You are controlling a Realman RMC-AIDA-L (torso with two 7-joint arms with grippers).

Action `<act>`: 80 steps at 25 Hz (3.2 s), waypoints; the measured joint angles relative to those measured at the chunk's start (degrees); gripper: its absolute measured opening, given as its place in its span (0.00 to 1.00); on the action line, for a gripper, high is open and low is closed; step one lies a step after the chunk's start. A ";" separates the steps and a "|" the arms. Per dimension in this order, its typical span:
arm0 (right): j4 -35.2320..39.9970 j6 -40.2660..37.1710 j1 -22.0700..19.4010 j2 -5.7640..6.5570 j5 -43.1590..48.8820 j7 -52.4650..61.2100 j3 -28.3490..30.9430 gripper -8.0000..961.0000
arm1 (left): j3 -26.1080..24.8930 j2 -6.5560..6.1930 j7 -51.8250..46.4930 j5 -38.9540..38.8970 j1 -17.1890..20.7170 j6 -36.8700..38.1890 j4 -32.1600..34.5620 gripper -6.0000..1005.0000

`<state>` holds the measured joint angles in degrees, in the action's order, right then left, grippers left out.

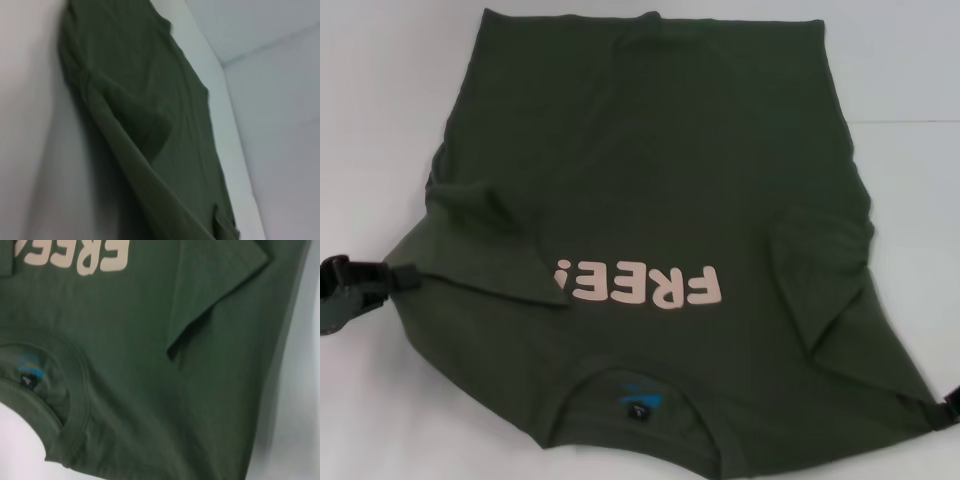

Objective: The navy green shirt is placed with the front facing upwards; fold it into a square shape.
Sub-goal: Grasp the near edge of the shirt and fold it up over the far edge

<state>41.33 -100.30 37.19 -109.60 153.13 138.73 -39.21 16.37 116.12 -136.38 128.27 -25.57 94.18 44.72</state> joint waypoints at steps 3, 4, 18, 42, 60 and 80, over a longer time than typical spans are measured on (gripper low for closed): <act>0.19 -1.50 -1.00 0.62 0.01 -0.71 0.42 0.02 | 0.28 -0.58 1.75 0.82 1.16 7.15 2.28 0.06; 0.20 -1.90 -1.27 0.73 0.04 -0.88 0.48 0.02 | 0.39 -0.68 1.89 1.22 1.39 8.62 2.76 0.06; 0.24 -4.51 -3.75 1.18 0.02 -2.71 3.11 0.02 | 4.82 0.35 1.27 9.27 1.95 15.97 5.80 0.06; -3.50 42.41 7.71 -4.45 -16.33 -1.87 2.40 0.01 | 16.99 0.55 -10.02 9.06 -19.56 -37.17 -6.45 0.06; -7.68 63.51 12.99 -6.94 -16.10 -2.20 -7.33 0.02 | 20.43 1.51 -9.12 9.05 -21.16 -51.93 -8.01 0.06; -10.07 69.54 15.45 -6.94 -16.10 -2.61 -10.24 0.02 | 21.37 1.56 -8.23 9.38 -22.94 -56.86 -11.07 0.06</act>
<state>31.26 -30.76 52.64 -116.54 137.02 136.12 -49.45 37.74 117.68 -144.61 137.66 -48.50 37.32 33.65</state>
